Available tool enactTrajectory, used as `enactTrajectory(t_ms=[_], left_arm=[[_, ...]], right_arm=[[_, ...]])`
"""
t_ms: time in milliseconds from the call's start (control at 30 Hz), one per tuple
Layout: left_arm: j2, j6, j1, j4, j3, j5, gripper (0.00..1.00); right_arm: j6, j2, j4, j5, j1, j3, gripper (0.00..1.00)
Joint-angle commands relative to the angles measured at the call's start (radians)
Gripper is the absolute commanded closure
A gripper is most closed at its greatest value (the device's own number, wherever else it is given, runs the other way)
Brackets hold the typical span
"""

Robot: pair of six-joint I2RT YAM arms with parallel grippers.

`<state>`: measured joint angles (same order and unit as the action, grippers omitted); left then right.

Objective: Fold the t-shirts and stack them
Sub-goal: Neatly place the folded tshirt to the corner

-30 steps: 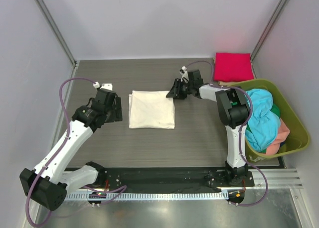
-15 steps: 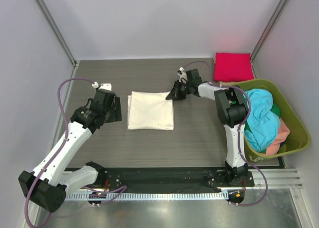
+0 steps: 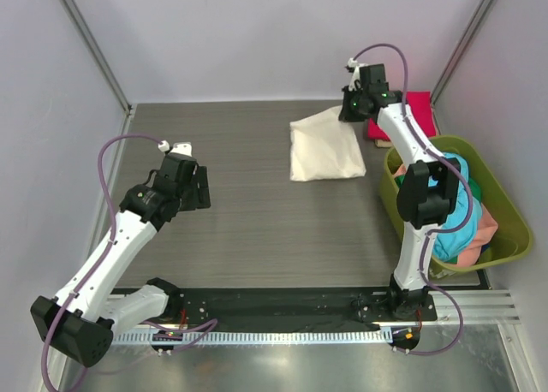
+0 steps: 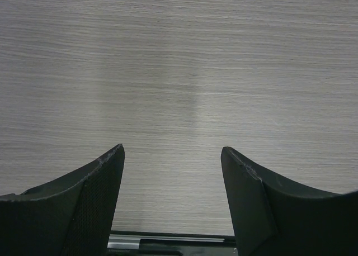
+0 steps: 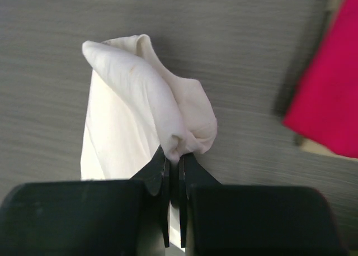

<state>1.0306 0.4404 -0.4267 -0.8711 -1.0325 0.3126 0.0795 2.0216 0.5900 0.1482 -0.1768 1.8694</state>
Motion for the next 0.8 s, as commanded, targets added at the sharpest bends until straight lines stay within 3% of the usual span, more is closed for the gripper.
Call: enactTrajectory(t_ms=[0, 333, 767], left_arm=[[-0.012, -0.008, 0.003, 0.035, 0.000, -0.024, 0.29], [0.005, -0.009, 0.005, 0.038, 0.000, -0.030, 0.30], [0.048, -0.011, 0.003, 0.038, -0.003, -0.029, 0.31]], right_arm=[[-0.144, -0.070, 0.053, -0.216, 0.039, 0.109, 0.99], [-0.366, 0.002, -0.002, -0.380, 0.095, 0.261, 0.99], [-0.494, 0.042, -0.125, -0.357, 0.160, 0.387, 0.99]])
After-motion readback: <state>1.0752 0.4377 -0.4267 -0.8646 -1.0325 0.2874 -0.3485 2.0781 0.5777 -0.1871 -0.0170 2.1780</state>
